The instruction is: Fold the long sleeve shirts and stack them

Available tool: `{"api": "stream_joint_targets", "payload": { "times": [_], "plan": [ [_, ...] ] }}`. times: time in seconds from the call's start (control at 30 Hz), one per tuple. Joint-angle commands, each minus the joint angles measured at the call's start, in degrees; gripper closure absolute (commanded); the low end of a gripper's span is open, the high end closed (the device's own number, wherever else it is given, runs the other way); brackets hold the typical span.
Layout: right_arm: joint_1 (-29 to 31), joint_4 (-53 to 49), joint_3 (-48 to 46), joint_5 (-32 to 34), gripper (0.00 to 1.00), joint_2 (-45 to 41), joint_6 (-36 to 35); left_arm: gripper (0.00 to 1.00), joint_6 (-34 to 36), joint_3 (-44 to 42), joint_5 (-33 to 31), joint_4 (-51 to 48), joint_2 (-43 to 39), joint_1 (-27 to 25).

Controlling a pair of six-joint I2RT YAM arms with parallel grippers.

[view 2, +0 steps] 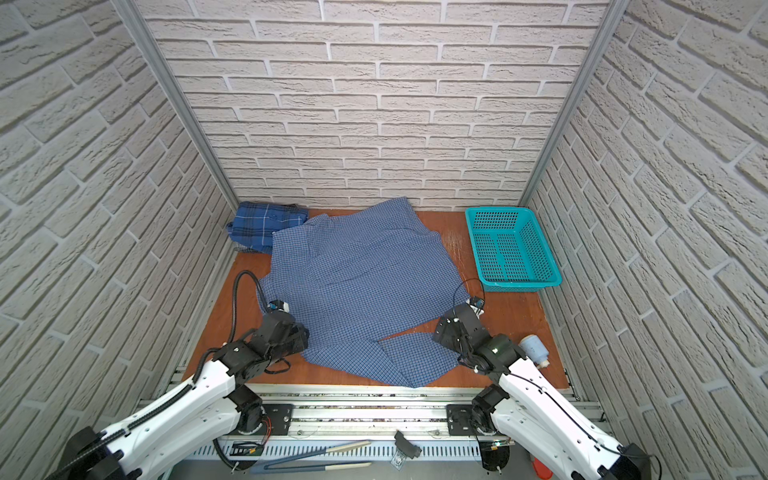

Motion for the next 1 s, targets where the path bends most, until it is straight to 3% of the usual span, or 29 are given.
{"api": "stream_joint_targets", "payload": {
  "times": [0.0,0.07,0.13,0.23,0.4,0.5,0.6,0.7,0.83,0.9,0.97],
  "plan": [
    [-1.19,3.28,5.88,5.18,0.0,9.17,-6.29,0.33,-1.68,3.82,-6.2,-3.03,-0.17,1.08],
    [-3.75,7.34,6.34,6.97,0.0,13.85,-10.0,0.25,-0.73,5.38,-7.75,-3.18,-0.3,3.03],
    [-9.5,13.69,5.87,1.85,0.0,18.73,-13.98,0.19,0.5,6.54,-8.25,-2.43,0.92,6.32],
    [-14.19,17.5,7.19,0.33,0.09,25.06,-16.13,0.18,2.44,6.76,-4.07,0.67,3.81,10.74],
    [-18.71,21.27,7.28,0.5,0.13,31.48,-18.25,0.21,1.86,2.38,-0.29,6.78,5.33,10.77],
    [-20.38,25.53,5.41,0.53,0.19,32.91,-18.2,0.23,1.67,-1.48,3.25,13.64,5.37,8.77],
    [-21.76,30.6,4.25,-2.31,0.25,34.41,-18.13,0.23,-1.03,-2.46,-0.51,13.93,5.54,3.14],
    [-22.58,35.51,3.52,-6.54,0.34,36.04,-17.78,0.26,-2.24,-3.15,-0.02,16.53,8.38,0.56],
    [-22.67,36.22,4.56,-6.59,0.42,40.13,-15.42,0.53,-3.46,-2.49,0.46,15.17,10.94,-0.81],
    [-22.84,36.82,4.18,-6.81,0.4,41.27,-14.75,0.54,-3.05,-3.34,2.38,16.22,10.33,-0.9],
    [-22.84,35.4,4.61,-6.28,0.34,42.5,-14.12,0.45,-3.12,-3.37,2.56,14.81,10.77,-0.91]
  ]
}}
